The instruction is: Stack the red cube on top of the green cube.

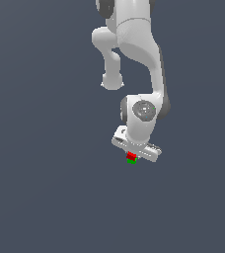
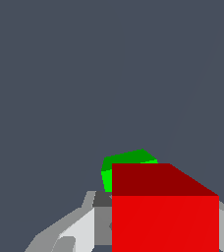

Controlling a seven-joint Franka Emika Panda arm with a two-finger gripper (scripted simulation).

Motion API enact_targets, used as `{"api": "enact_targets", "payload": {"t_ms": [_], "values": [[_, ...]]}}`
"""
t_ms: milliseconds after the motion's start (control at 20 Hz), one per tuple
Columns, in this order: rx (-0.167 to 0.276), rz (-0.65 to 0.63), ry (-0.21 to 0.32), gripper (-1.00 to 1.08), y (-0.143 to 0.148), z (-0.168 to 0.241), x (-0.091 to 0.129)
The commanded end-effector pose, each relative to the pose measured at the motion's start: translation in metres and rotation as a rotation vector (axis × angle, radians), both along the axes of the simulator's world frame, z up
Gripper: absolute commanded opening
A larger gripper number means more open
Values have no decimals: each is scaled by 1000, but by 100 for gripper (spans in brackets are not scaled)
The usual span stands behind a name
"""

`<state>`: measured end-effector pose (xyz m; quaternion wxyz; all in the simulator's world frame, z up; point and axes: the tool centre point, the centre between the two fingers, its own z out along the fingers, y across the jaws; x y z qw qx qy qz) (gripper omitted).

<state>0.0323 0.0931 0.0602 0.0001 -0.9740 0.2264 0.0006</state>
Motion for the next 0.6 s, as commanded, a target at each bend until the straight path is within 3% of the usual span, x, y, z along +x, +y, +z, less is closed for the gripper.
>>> {"api": "enact_targets", "payload": {"t_ms": [0, 150, 200, 550], "values": [[0, -2, -1, -100, 4, -1, 0], [0, -2, -1, -100, 4, 0, 1], [0, -2, -1, 100, 4, 0, 1], [0, -2, -1, 100, 4, 0, 1]]}}
